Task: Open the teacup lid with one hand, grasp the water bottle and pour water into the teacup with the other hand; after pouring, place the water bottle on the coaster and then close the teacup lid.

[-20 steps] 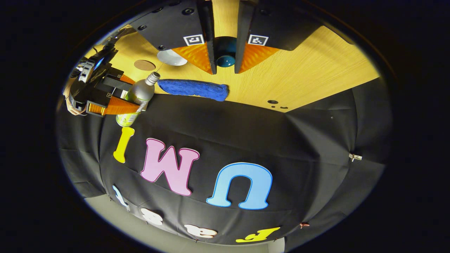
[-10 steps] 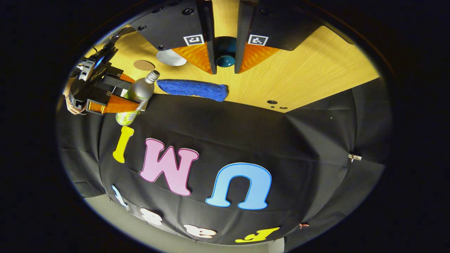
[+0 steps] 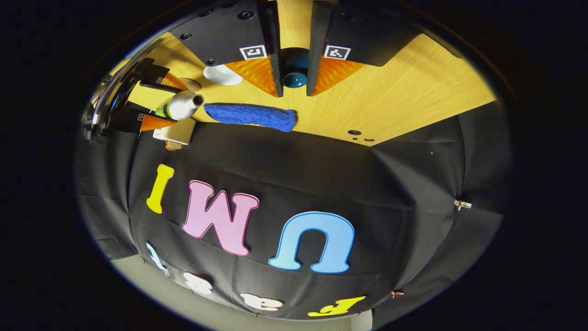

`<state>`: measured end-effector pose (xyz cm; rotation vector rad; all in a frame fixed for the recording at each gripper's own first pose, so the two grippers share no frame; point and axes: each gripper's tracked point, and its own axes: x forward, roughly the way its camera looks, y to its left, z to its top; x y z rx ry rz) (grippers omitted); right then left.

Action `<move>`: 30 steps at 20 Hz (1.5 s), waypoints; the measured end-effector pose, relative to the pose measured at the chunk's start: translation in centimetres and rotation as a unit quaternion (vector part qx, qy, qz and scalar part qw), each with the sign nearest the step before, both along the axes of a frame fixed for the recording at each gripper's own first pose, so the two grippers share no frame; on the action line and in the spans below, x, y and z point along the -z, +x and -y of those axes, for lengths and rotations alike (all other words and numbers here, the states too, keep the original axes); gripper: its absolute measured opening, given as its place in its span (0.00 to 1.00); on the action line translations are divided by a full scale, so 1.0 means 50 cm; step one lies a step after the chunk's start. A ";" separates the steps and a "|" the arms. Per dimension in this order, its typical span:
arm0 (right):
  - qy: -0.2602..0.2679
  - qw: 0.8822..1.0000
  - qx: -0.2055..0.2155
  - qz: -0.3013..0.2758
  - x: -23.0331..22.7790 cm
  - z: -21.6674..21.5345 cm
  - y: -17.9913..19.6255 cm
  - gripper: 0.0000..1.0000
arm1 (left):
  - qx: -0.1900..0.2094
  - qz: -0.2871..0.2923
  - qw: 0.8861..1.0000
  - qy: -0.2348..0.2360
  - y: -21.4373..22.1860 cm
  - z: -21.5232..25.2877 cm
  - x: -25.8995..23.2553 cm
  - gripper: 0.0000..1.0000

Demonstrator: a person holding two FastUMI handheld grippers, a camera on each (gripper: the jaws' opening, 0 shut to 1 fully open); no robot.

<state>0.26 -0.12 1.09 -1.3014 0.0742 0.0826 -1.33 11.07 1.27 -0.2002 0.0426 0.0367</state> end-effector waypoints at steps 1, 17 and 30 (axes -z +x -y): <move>0.089 0.996 0.001 -0.010 -0.009 0.006 -0.006 0.78 | 0.001 0.000 1.000 0.000 0.001 0.005 0.002 0.31; 0.647 0.762 0.023 -0.021 -0.041 0.001 -0.021 0.78 | 0.032 0.000 0.999 0.004 0.009 0.075 -0.006 0.31; 0.613 0.789 0.032 -0.021 -0.024 0.019 -0.013 0.81 | 0.034 -0.017 0.999 0.000 0.023 0.079 0.024 0.31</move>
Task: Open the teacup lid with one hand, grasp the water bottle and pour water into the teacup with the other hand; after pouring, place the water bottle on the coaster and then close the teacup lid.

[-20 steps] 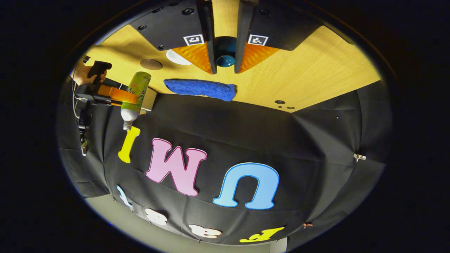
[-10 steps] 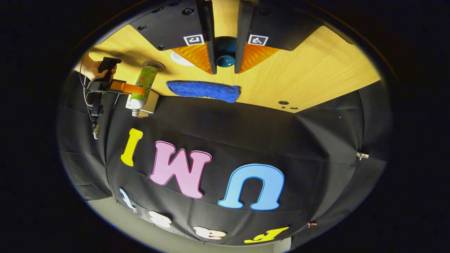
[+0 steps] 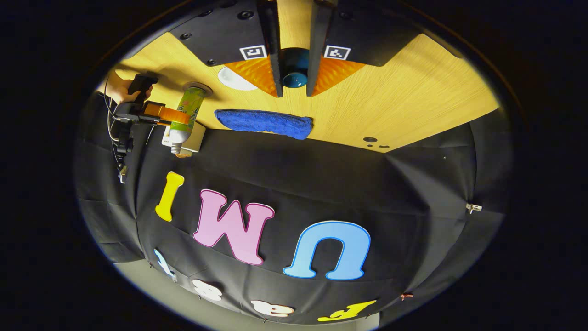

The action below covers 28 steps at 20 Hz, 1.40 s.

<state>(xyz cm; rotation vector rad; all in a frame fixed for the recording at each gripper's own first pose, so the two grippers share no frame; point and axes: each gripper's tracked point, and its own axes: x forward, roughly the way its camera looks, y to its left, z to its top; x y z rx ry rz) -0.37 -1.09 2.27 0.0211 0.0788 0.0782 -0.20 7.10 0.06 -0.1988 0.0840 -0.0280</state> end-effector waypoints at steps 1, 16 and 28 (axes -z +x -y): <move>-0.001 1.000 -0.002 -0.004 0.005 -0.002 -0.001 0.81 | 0.001 0.000 1.000 0.000 0.000 0.001 0.001 0.31; -0.056 0.998 0.018 0.017 0.004 0.007 -0.224 0.96 | 0.062 0.027 0.998 -0.007 0.030 0.132 -0.013 0.31; -0.008 0.999 -0.022 0.037 0.000 -0.011 -0.272 0.97 | 0.056 -0.009 0.997 0.047 0.112 0.203 0.022 0.31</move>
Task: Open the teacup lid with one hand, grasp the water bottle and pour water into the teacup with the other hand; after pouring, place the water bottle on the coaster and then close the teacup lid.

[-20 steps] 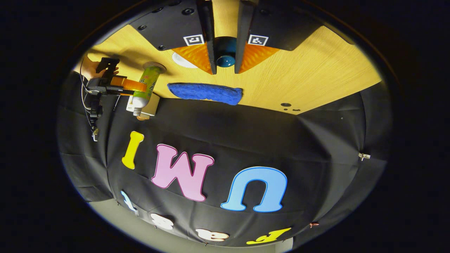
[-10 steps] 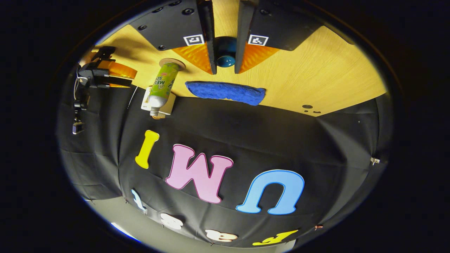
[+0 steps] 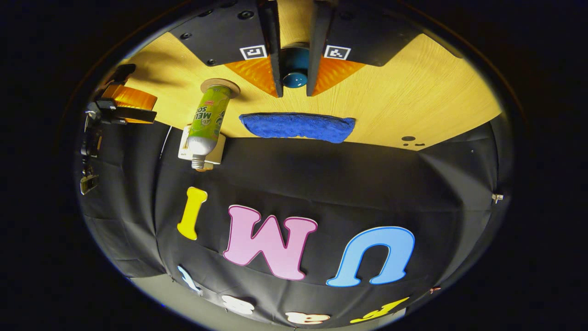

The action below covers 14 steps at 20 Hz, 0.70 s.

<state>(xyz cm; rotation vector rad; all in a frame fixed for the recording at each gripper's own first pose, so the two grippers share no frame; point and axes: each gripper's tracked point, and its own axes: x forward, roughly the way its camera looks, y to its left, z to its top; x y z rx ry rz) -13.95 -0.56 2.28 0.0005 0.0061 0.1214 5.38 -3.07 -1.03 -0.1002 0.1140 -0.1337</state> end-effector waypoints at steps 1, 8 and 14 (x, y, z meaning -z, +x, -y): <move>0.000 1.000 -0.001 0.000 -0.001 0.003 0.000 0.97 | -0.002 -0.005 1.000 0.006 0.007 0.004 0.007 0.31; 0.000 1.000 -0.006 -0.001 -0.002 -0.001 -0.005 0.97 | -0.020 -0.020 0.999 0.043 0.018 0.009 0.024 0.31; 0.000 1.000 -0.007 -0.001 -0.002 0.000 -0.003 0.97 | -0.026 -0.022 0.997 0.067 0.021 0.013 0.027 0.34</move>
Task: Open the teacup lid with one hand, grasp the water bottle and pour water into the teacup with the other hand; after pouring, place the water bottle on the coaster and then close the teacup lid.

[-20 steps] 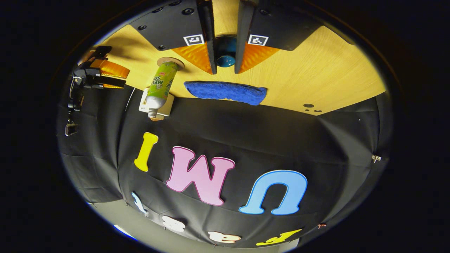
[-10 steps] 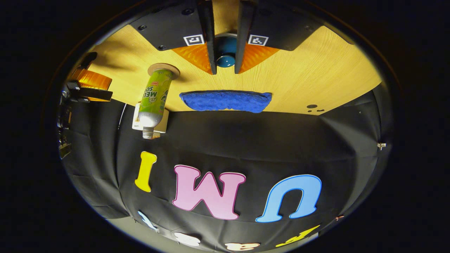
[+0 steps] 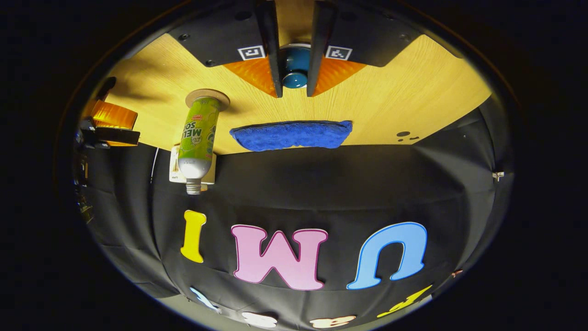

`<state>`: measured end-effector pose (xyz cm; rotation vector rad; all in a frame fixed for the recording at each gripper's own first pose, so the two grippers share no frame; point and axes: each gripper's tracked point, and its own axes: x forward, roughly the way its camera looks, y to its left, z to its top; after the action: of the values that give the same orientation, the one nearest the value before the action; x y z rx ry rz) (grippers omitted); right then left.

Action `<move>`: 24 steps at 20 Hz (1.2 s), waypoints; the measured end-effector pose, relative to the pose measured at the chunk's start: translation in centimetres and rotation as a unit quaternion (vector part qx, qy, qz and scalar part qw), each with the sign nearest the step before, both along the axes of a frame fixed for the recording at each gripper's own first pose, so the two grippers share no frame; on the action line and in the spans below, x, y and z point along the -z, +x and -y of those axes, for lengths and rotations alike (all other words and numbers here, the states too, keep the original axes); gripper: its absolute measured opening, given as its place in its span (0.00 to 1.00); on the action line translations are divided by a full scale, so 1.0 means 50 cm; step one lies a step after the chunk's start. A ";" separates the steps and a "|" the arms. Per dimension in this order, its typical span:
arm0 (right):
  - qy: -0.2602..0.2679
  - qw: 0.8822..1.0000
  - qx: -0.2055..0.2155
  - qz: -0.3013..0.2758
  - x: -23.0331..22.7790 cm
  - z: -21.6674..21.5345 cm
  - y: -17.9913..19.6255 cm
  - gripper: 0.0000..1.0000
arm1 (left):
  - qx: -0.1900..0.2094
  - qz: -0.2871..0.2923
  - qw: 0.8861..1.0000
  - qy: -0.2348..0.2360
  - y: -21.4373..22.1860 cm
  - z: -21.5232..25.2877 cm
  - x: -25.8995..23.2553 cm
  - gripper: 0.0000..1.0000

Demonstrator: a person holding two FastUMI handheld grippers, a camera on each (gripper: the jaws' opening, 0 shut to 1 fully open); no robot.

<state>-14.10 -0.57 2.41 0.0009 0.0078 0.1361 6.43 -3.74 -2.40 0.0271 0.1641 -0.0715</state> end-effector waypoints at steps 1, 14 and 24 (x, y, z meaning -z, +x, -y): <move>0.000 1.000 0.000 0.000 0.000 0.001 0.000 0.97 | -0.002 0.002 1.000 0.001 0.000 0.000 0.000 0.34; 0.000 1.000 0.003 0.000 0.002 0.005 0.003 0.97 | -0.027 0.019 0.999 0.001 -0.014 -0.014 -0.012 0.67; -0.004 0.995 0.101 0.004 0.000 0.077 0.001 0.97 | -0.010 0.081 0.997 -0.016 -0.046 -0.012 -0.046 0.94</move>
<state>-14.07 -4.42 2.43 -0.0068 -0.0007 -0.0657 4.12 -3.14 -0.10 0.0002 0.0007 -0.0520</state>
